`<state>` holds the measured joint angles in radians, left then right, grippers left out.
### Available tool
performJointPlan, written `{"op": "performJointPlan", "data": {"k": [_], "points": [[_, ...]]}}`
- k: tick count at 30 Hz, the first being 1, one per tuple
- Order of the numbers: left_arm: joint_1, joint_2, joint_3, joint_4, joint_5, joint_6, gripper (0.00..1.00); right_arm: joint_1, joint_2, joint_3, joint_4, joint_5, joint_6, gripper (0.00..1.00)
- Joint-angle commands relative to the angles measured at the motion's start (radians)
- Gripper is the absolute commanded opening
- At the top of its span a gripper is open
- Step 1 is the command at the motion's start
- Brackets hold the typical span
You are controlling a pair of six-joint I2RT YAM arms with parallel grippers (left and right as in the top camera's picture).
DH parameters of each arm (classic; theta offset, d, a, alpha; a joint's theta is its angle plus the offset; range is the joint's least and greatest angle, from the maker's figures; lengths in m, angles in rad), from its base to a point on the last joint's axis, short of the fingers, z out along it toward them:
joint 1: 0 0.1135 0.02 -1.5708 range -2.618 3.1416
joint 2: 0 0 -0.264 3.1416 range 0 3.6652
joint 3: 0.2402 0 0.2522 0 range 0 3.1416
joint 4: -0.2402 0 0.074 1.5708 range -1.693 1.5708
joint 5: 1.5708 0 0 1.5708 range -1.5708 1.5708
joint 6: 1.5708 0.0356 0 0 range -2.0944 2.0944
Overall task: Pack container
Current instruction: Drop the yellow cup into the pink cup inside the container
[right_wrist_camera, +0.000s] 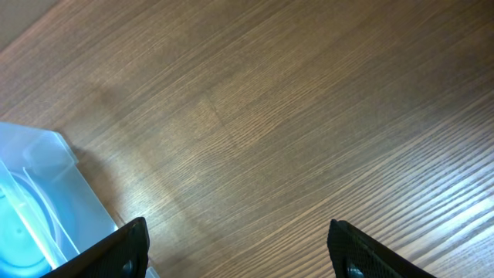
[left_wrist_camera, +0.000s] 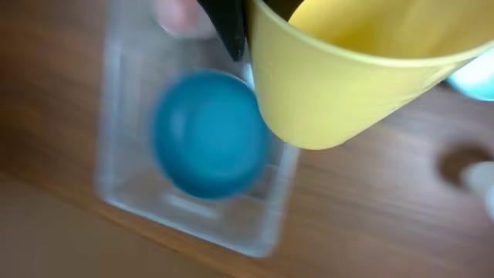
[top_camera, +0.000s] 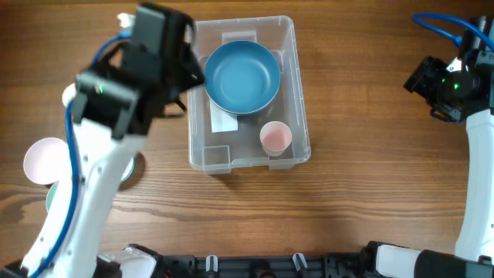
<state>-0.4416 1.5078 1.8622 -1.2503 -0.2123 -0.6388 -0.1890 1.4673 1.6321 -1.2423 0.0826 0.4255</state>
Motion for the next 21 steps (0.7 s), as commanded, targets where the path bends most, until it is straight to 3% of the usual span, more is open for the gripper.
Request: {"op": "performJointPlan", "data": {"k": [1, 4, 10, 21], "points": [[-0.15, 0.06, -0.007, 0.002, 0.05, -0.103, 0.04, -0.001, 0.01, -0.004, -0.003, -0.005, -0.008, 0.75], [-0.247, 0.137, -0.007, 0.009, 0.052, -0.177, 0.04, -0.001, 0.01, -0.004, -0.005, -0.005, -0.007, 0.75], [-0.38, 0.33, -0.007, 0.099, 0.16, -0.185, 0.04, -0.001, 0.01, -0.004, -0.006, -0.005, -0.007, 0.75], [-0.399, 0.436, -0.007, 0.113, 0.212, -0.184, 0.04, -0.001, 0.01, -0.004, -0.008, -0.005, -0.007, 0.75]]}}
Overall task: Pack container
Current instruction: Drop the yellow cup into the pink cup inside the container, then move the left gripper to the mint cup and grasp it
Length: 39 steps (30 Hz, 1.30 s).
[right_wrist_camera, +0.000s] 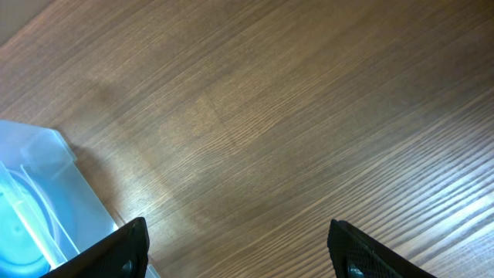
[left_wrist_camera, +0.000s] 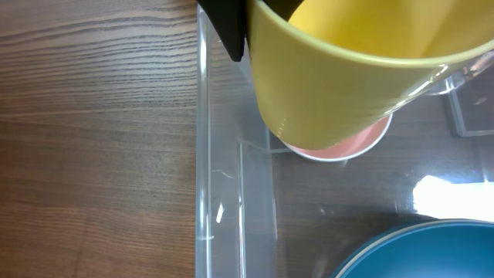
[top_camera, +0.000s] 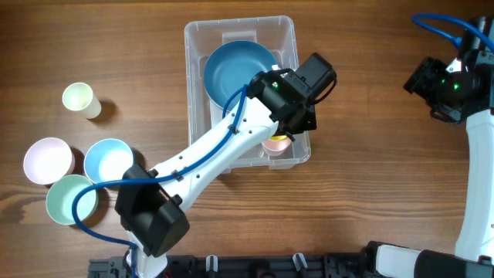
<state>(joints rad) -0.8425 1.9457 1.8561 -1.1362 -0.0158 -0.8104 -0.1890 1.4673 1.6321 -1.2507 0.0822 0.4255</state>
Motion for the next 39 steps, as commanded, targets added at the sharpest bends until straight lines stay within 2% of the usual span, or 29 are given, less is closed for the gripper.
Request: {"op": "performJointPlan", "data": {"k": [1, 3, 4, 5, 7, 9, 11, 14, 18, 21, 25, 28, 32, 39], "points": [[0.002, -0.002, -0.001, -0.001, 0.016, -0.009, 0.04, -0.001, 0.01, -0.004, 0.0, -0.005, -0.007, 0.75], [0.002, -0.002, -0.001, -0.003, 0.016, -0.009, 0.05, -0.001, 0.01, -0.004, 0.0, -0.005, -0.008, 0.75], [0.002, -0.002, -0.001, -0.003, 0.016, -0.008, 0.11, -0.001, 0.01, -0.004, 0.0, -0.005, -0.007, 0.75], [0.002, -0.002, -0.001, -0.004, 0.016, -0.008, 0.21, -0.001, 0.01, -0.004, 0.0, -0.005, -0.007, 0.75], [0.002, -0.002, -0.001, -0.007, 0.016, -0.008, 0.25, -0.001, 0.01, -0.004, 0.0, -0.005, -0.008, 0.75], [0.002, -0.002, -0.001, -0.008, 0.016, -0.005, 0.39, -0.001, 0.01, -0.004, 0.0, -0.005, -0.008, 0.75], [0.004, -0.002, -0.001, -0.008, -0.002, -0.005, 0.38, -0.001, 0.01, -0.004, -0.001, -0.005, -0.008, 0.75], [0.038, -0.033, 0.0, -0.05, -0.161, -0.005, 0.43, -0.001, 0.01, -0.004, -0.004, -0.005, -0.008, 0.75], [0.194, -0.139, 0.001, -0.14, -0.28, -0.005, 0.5, -0.001, 0.01, -0.004, -0.004, -0.005, -0.008, 0.75], [0.401, -0.204, 0.001, -0.175, -0.314, -0.004, 0.56, -0.001, 0.01, -0.004, -0.003, -0.005, -0.008, 0.75], [0.691, -0.187, 0.001, -0.169, -0.307, 0.047, 0.58, -0.001, 0.01, -0.004, -0.004, -0.005, -0.008, 0.75], [0.882, -0.129, 0.001, -0.142, -0.307, 0.053, 0.57, -0.001, 0.01, -0.004, -0.003, -0.005, -0.008, 0.75], [1.029, -0.043, 0.0, -0.068, -0.279, 0.127, 0.53, -0.001, 0.01, -0.004, -0.003, -0.005, -0.008, 0.75], [1.143, 0.14, 0.0, -0.002, -0.212, 0.154, 0.53, -0.001, 0.01, -0.004, -0.003, -0.004, -0.009, 0.76]]}}
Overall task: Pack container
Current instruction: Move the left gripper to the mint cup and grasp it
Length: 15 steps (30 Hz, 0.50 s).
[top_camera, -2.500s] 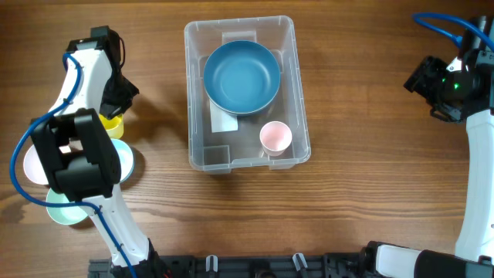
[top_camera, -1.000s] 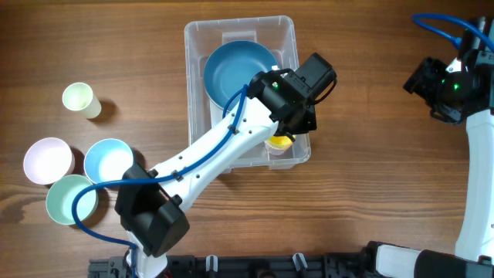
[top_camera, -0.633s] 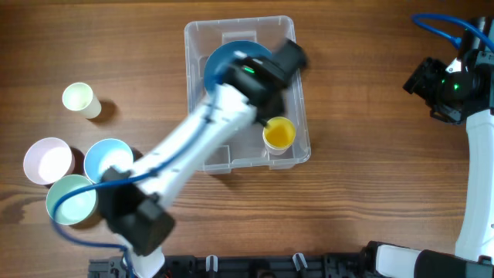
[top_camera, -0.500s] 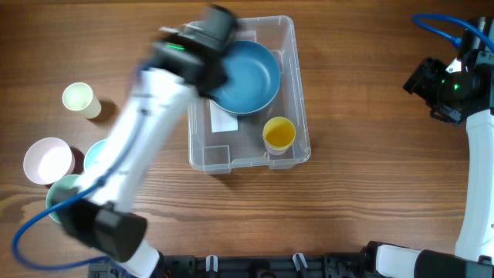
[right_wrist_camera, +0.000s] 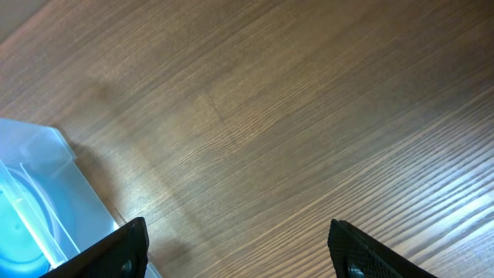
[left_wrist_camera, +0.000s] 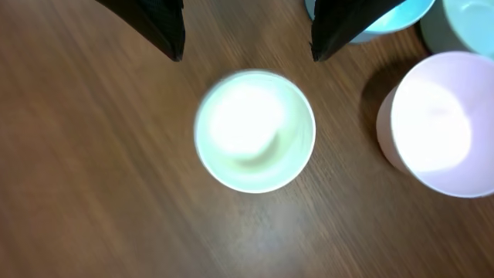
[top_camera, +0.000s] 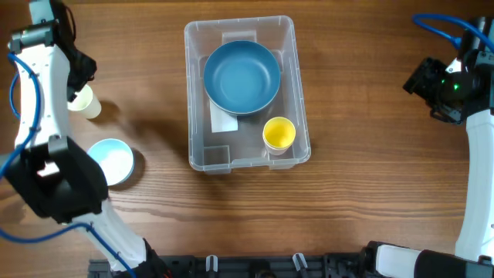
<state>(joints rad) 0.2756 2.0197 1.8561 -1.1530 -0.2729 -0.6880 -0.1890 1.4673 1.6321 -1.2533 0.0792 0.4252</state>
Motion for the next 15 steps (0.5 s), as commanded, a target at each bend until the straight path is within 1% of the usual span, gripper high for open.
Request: {"op": "performJointPlan", "data": {"k": [1, 2, 5, 8, 10, 11, 12, 13, 15], "points": [[0.025, 0.084, 0.0, 0.025, 0.045, 0.039, 0.53, -0.001, 0.01, -0.004, 0.0, -0.002, -0.011, 0.75], [0.025, 0.102, 0.0, 0.04, 0.049, 0.061, 0.53, -0.001, 0.01, -0.004, 0.0, -0.002, -0.013, 0.76], [0.024, 0.155, 0.0, 0.08, 0.067, 0.061, 0.53, -0.001, 0.01, -0.004, 0.0, -0.002, -0.025, 0.76], [0.024, 0.172, 0.0, 0.093, 0.085, 0.061, 0.52, -0.001, 0.01, -0.004, 0.0, -0.002, -0.026, 0.75], [0.024, 0.175, 0.0, 0.098, 0.093, 0.061, 0.45, -0.001, 0.01, -0.004, 0.0, -0.002, -0.026, 0.76], [0.024, 0.176, 0.0, 0.1, 0.093, 0.061, 0.37, -0.001, 0.01, -0.004, 0.0, -0.002, -0.027, 0.76], [0.024, 0.176, 0.0, 0.1, 0.093, 0.061, 0.26, -0.001, 0.01, -0.004, 0.0, -0.002, -0.03, 0.75], [0.024, 0.176, -0.002, 0.1, 0.094, 0.06, 0.24, -0.001, 0.01, -0.004, -0.001, -0.002, -0.03, 0.76], [0.024, 0.176, -0.02, 0.113, 0.093, 0.06, 0.26, -0.001, 0.01, -0.004, -0.005, -0.002, -0.032, 0.75]]}}
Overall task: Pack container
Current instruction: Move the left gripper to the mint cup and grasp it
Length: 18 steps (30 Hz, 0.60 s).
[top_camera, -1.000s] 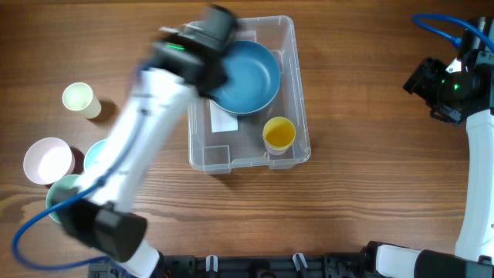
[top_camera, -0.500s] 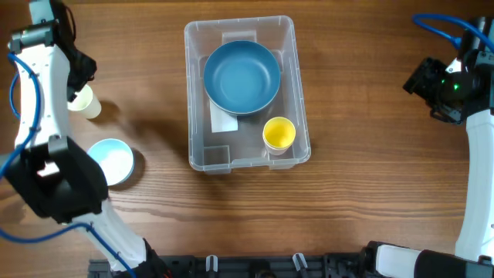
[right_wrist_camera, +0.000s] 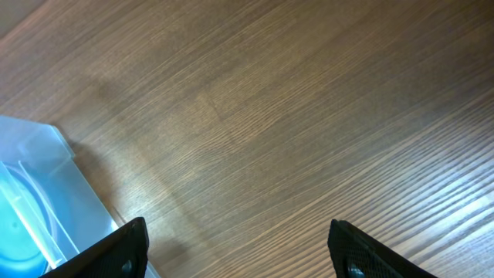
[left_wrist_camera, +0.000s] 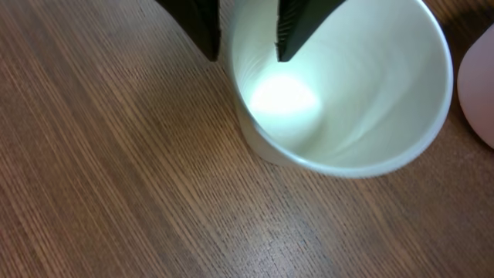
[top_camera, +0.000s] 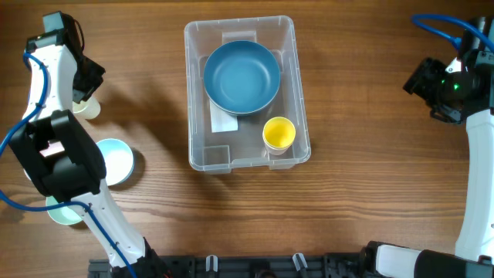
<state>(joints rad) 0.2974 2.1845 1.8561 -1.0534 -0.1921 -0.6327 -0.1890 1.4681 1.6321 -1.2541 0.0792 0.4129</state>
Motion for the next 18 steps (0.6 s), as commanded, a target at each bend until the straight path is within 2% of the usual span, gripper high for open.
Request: {"op": "performJointPlan", "data": {"k": [1, 10, 12, 14, 18], "points": [[0.002, 0.011, -0.038, 0.027, 0.013, 0.005, 0.28, -0.001, 0.01, -0.004, -0.005, -0.002, -0.02, 0.75], [0.002, 0.011, -0.089, 0.053, 0.026, 0.005, 0.29, -0.001, 0.01, -0.004, -0.005, -0.002, -0.019, 0.75], [0.001, 0.011, -0.089, 0.051, 0.043, 0.005, 0.21, -0.001, 0.01, -0.004, -0.005, -0.002, -0.02, 0.76], [0.0, 0.009, -0.088, 0.047, 0.046, 0.005, 0.05, -0.001, 0.01, -0.004, -0.005, -0.002, -0.02, 0.75], [-0.01, -0.016, -0.087, 0.032, 0.046, 0.028, 0.04, -0.001, 0.01, -0.004, -0.004, -0.002, -0.02, 0.76]]}}
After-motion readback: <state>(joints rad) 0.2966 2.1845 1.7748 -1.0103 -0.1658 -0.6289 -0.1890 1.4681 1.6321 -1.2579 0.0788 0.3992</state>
